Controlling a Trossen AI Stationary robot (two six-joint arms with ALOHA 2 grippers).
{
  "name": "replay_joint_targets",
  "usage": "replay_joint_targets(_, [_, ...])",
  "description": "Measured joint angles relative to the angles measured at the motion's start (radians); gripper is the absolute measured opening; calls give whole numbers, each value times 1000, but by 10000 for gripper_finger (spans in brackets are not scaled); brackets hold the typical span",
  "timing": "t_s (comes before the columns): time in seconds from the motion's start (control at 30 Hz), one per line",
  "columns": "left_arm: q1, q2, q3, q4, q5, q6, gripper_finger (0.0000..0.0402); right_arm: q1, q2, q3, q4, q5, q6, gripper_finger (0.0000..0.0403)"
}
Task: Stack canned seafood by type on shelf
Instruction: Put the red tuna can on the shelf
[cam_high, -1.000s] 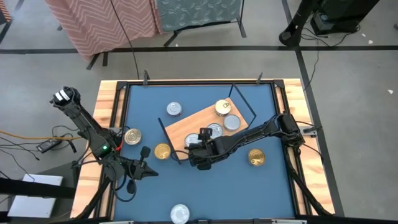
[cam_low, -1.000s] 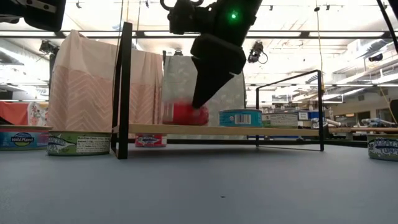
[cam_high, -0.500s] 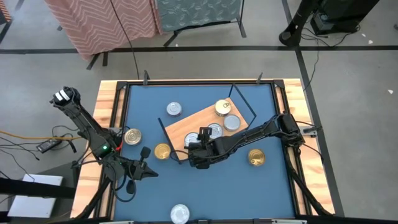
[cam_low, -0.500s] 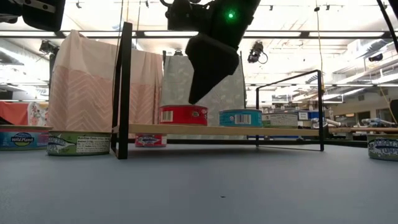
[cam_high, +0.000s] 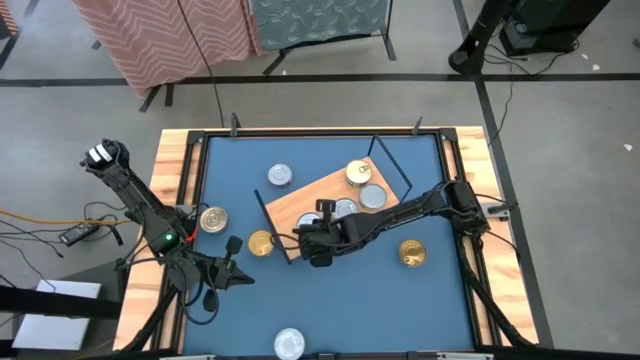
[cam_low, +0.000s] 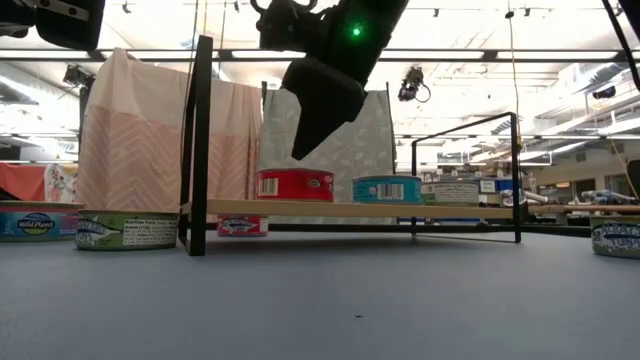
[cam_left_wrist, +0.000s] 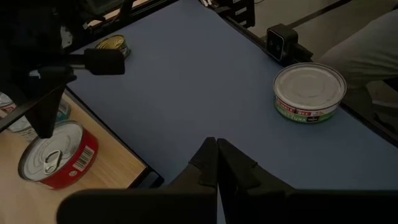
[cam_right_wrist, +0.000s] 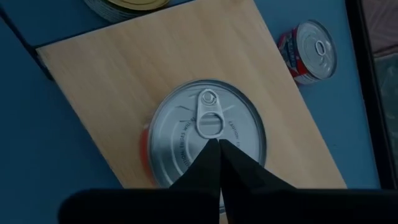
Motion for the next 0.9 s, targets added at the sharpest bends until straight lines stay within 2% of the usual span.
replay_joint_targets(0.2, [0,0,0,-1,0,1,4,-14,0,0,0,-10,1,4])
replay_joint_targets(0.33, [0,0,0,-2,0,2,4,-19,0,0,0,-63,22,3])
replay_joint_targets(0.63, [0,0,0,-5,0,2,4,-14,0,0,-3,-112,67,2])
replay_joint_targets(0.9, [0,0,0,-5,0,3,4,-2,0,0,-18,-114,93,2])
